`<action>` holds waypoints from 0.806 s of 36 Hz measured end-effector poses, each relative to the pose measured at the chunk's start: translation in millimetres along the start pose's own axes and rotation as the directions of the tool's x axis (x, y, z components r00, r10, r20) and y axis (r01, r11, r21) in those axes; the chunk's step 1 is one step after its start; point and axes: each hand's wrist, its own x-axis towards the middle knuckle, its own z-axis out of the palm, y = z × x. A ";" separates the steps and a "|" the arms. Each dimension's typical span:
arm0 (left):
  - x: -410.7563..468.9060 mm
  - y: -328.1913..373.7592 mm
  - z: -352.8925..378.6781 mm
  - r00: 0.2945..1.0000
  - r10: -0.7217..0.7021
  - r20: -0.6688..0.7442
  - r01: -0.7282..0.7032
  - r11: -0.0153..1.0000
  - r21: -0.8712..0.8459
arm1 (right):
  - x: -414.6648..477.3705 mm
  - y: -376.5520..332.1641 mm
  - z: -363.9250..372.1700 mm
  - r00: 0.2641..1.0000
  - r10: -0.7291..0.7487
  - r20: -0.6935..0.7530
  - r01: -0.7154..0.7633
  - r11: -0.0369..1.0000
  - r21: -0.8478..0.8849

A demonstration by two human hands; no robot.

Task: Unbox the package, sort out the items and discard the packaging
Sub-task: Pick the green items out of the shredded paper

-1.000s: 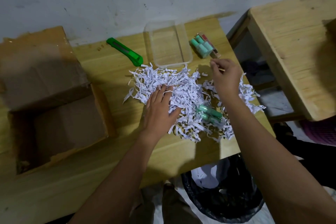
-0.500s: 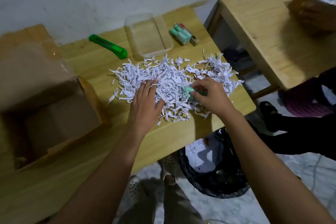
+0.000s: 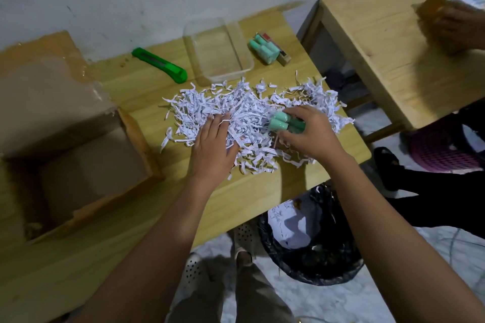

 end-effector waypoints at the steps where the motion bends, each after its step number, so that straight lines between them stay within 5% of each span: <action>1: 0.1 0.0 0.1 1.000 0.000 0.002 0.000 1.000 0.000 | -0.3 -1.4 -3.2 1.000 0.009 -0.022 -0.008 1.000 0.021; 14: -0.4 1.0 -0.3 1.000 -0.010 0.008 0.010 1.000 -0.004 | 0.2 -17.2 -12.5 0.967 0.139 -0.212 -0.083 0.964 0.254; 29: -0.5 3.6 0.2 1.000 -0.027 -0.013 0.027 1.000 -0.011 | 52.9 -25.2 -17.2 0.838 0.415 -0.355 -0.104 0.759 0.643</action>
